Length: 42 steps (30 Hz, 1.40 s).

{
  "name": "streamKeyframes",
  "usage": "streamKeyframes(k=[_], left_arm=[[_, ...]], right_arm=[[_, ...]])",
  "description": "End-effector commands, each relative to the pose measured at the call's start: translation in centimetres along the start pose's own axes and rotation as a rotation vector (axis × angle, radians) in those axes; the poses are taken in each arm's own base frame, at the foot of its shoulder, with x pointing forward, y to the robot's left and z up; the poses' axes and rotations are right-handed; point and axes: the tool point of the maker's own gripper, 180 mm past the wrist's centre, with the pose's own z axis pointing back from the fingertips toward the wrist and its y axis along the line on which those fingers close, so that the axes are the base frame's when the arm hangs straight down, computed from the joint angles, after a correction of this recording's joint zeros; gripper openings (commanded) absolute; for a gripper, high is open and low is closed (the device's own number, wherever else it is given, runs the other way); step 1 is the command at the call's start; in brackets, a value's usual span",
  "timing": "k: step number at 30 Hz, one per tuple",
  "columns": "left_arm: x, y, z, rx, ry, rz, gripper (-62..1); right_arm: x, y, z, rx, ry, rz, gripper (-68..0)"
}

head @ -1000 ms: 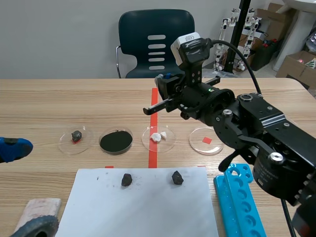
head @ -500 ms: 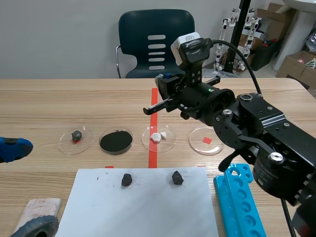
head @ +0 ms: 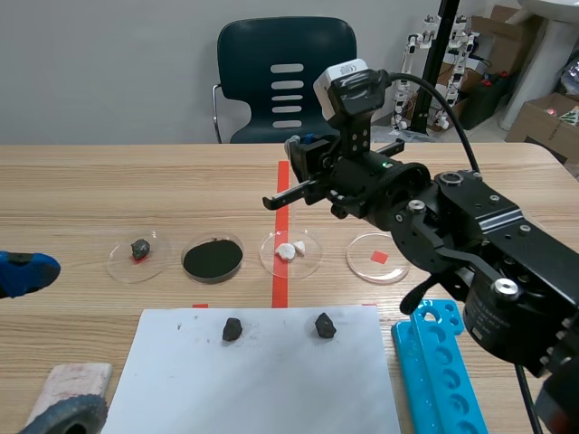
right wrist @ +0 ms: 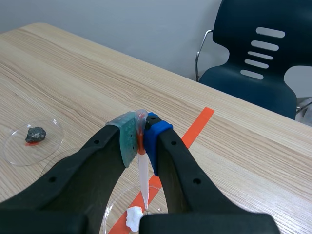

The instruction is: Squeeze the dropper onto the mineral

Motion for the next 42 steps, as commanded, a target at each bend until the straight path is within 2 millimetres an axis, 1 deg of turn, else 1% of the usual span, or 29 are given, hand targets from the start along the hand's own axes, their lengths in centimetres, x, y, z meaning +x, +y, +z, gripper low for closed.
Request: streamKeyframes(k=[1,23,30,35,42], left_arm=[[0.6,-0.3,-0.1,0.000,-0.031,0.015,1.4],[0.6,-0.3,-0.1,0.000,-0.031,0.015,1.4],[0.6,-0.3,-0.1,0.000,-0.031,0.015,1.4],[0.6,-0.3,-0.1,0.000,-0.030,0.015,1.4],[0.6,-0.3,-0.1,0.000,-0.030,0.015,1.4]], right_arm=[[0.9,-0.2,-0.2,0.000,-0.031,-0.001,-67.1],[0.9,-0.2,-0.2,-0.001,-0.030,0.000,-67.1],[1.4,-0.5,-0.1,-0.015,-0.026,0.011,-67.1],[2.6,-0.9,1.1,-0.045,-0.047,0.014,-67.1],[4.3,-0.5,3.6,-0.051,-0.088,0.036,-67.1]])
